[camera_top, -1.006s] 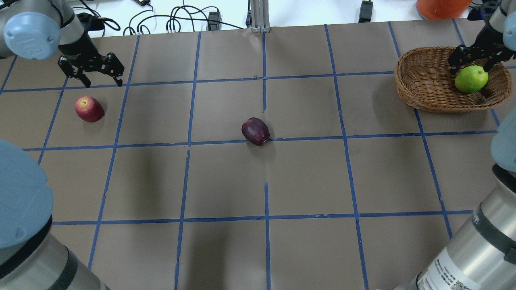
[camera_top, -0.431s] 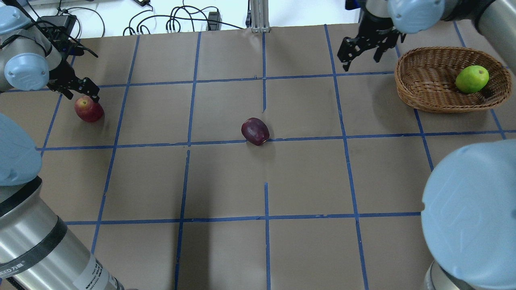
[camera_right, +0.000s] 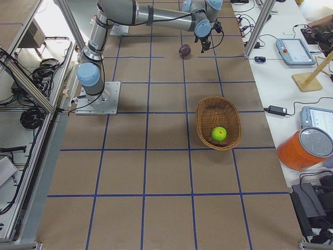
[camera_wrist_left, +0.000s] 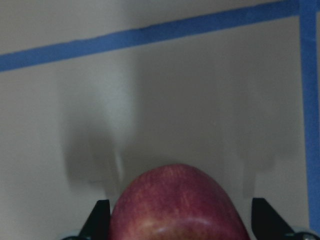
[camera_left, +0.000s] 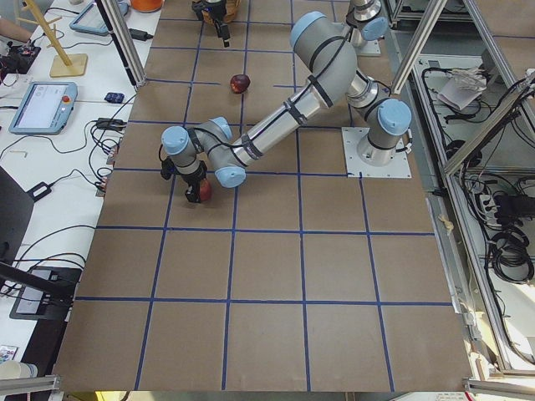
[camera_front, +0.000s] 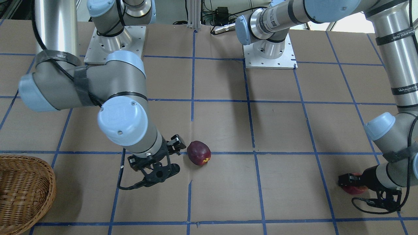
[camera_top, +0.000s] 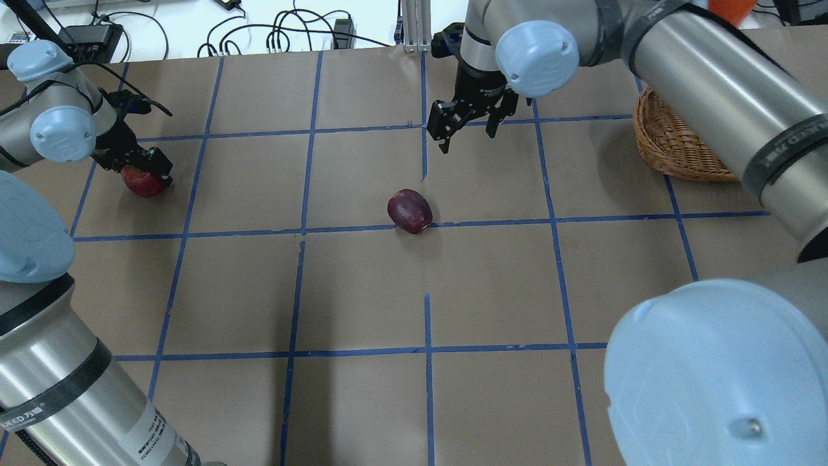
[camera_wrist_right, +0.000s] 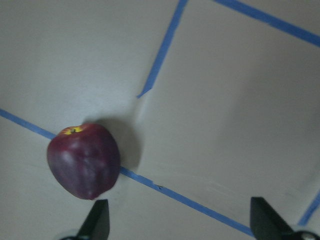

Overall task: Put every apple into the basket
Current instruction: 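Carry purple apple to basket with right while left moves red apple center, then release the purple apple in the basket while left gripper withdraws, then reach the right gripper to the red apple at center and grasp it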

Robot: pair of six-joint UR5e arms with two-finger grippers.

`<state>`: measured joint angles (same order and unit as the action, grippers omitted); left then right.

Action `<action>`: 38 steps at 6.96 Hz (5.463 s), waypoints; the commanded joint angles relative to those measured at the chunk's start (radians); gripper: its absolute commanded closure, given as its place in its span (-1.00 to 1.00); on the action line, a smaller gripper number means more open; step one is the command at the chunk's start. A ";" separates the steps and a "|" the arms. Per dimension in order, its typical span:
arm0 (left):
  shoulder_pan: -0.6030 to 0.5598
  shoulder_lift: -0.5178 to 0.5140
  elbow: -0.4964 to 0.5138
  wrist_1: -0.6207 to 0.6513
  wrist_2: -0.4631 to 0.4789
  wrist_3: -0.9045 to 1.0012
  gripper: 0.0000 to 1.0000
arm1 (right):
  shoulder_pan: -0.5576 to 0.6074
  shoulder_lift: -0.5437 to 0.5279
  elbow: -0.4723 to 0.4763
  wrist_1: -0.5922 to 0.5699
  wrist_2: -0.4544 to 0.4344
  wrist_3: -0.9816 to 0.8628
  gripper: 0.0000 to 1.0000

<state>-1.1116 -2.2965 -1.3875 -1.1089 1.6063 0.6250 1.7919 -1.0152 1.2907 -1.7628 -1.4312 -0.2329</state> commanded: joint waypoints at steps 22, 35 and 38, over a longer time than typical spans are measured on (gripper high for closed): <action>-0.737 0.417 -0.258 0.048 -0.128 -1.256 -1.00 | -0.643 0.096 0.076 -0.361 -0.227 -0.325 0.99; -0.491 0.766 -0.197 -0.384 0.024 -0.686 -1.00 | -0.154 -0.224 0.208 -0.003 -0.058 0.216 -1.00; -0.490 0.770 -0.196 -0.434 0.026 -0.748 -1.00 | 0.012 -0.102 0.219 -0.167 -0.043 0.430 -1.00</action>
<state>-1.6017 -1.5280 -1.5840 -1.5289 1.6300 -0.1014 1.7457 -1.1760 1.5066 -1.8338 -1.4857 0.0775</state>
